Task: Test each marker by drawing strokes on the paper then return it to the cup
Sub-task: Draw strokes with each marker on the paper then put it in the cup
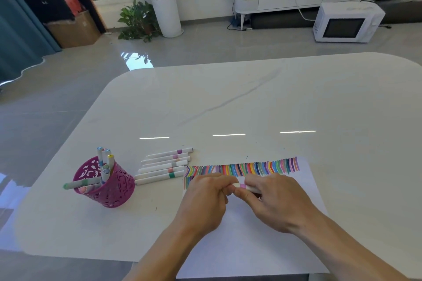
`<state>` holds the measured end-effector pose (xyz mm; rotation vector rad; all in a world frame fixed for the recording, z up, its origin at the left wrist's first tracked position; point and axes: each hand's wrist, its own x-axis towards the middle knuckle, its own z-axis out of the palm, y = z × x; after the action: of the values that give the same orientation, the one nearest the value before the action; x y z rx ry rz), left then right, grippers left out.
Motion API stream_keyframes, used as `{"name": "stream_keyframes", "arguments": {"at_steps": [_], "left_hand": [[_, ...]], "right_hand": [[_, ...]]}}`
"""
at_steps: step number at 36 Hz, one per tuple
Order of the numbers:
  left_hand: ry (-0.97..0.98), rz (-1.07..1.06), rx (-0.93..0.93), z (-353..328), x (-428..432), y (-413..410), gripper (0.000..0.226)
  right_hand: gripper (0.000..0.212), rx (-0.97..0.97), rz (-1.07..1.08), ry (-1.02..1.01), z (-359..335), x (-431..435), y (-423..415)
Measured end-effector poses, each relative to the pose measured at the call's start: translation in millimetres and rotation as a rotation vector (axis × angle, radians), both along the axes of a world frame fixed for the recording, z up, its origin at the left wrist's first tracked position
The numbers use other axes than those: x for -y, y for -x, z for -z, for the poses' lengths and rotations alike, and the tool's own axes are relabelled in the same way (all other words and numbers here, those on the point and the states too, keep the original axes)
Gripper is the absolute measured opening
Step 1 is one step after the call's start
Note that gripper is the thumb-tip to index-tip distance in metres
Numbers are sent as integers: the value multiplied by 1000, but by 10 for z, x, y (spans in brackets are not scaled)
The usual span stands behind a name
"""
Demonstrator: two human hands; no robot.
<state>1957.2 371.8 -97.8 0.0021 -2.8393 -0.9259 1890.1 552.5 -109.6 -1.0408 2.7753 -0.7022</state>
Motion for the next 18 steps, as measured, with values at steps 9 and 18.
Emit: {"name": "stream_keyframes", "arguments": {"at_steps": [9,18], "left_hand": [[-6,-85,50,-54,120,32,22],[-9,-156,40,-36,203,45,21]], "right_hand": [[57,185,143,91,-56,-40,91],[44,281,139,175,-60,-29,100]]}}
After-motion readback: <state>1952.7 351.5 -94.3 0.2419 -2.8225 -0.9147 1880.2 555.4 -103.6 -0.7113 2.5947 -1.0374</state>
